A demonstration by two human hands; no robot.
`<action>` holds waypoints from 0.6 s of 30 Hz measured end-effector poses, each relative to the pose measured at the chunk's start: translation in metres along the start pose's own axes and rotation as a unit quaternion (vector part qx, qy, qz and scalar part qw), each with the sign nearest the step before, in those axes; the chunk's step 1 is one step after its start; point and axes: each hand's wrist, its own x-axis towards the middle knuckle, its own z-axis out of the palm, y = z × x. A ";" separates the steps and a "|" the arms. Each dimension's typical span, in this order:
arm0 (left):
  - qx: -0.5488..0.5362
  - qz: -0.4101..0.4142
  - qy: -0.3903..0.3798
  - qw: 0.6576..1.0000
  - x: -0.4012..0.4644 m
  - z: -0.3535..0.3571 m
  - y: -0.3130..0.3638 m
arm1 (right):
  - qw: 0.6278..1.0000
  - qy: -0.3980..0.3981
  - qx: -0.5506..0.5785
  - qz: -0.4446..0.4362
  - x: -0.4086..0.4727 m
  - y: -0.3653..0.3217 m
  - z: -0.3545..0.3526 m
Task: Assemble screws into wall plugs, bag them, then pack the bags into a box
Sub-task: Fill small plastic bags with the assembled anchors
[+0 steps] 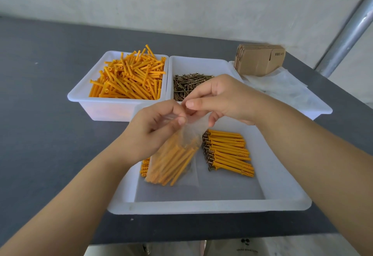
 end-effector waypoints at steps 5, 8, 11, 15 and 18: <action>0.007 -0.017 0.015 1.000 -0.001 0.001 0.002 | 0.990 0.127 -0.066 -0.003 -0.010 0.006 -0.021; 0.019 -0.020 0.016 0.999 0.000 0.000 0.000 | 0.960 0.167 -0.220 0.033 -0.017 0.031 -0.030; 0.028 -0.026 0.019 0.999 0.001 0.000 -0.001 | 0.914 0.051 -0.389 0.105 -0.024 0.058 -0.023; 0.038 -0.031 0.017 0.999 0.001 0.001 -0.002 | 0.867 -0.012 -0.479 0.133 -0.026 0.082 -0.006; 0.046 -0.033 0.016 0.998 0.001 0.001 -0.002 | 0.860 -0.008 -0.494 0.125 -0.022 0.088 -0.006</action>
